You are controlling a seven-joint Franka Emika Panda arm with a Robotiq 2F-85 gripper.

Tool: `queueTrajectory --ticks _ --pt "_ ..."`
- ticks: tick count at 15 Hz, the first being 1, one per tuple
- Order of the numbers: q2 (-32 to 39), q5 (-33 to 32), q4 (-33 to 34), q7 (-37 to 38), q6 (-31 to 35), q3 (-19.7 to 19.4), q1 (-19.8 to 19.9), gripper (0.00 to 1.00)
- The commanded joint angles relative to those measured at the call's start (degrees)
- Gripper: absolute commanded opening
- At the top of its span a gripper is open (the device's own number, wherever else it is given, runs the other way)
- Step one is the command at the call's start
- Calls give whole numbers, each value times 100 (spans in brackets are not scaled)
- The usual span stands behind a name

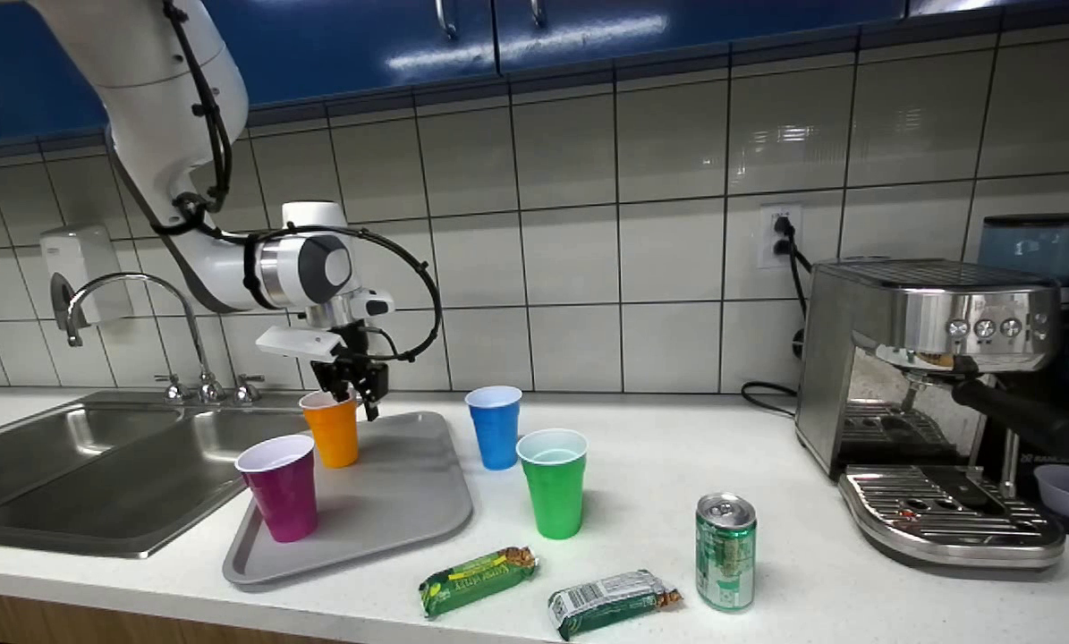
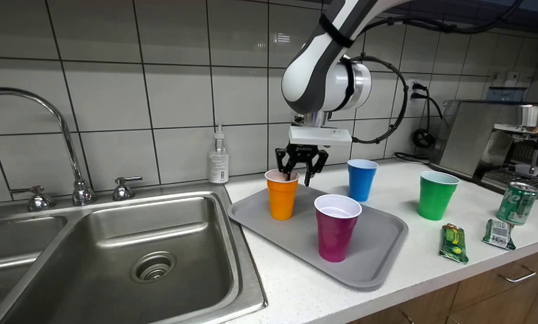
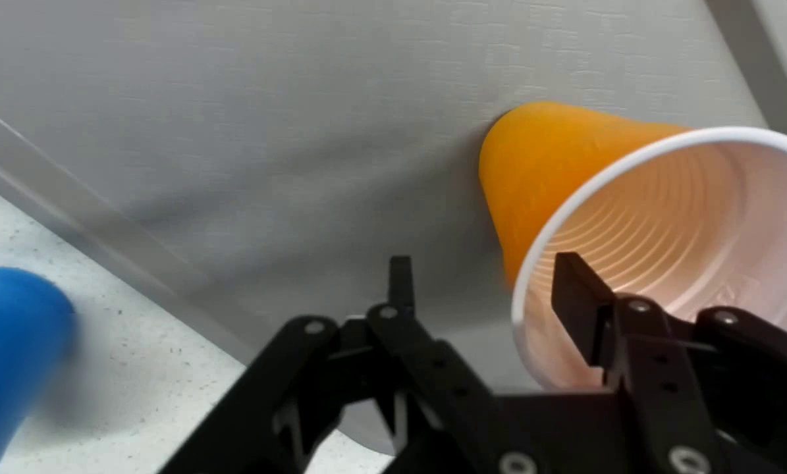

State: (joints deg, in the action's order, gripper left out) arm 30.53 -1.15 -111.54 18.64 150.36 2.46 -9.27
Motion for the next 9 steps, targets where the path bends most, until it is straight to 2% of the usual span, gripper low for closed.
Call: queueTrajectory --ticks 1,4,5,9 --pt "67 146 212 -185 -208 14 -12 27" --pt "15 141 180 -166 -194 14 -32 5" --pt "-1 137 166 -158 -191 13 -44 1" --pt "-121 138 90 -121 -143 15 -95 1"
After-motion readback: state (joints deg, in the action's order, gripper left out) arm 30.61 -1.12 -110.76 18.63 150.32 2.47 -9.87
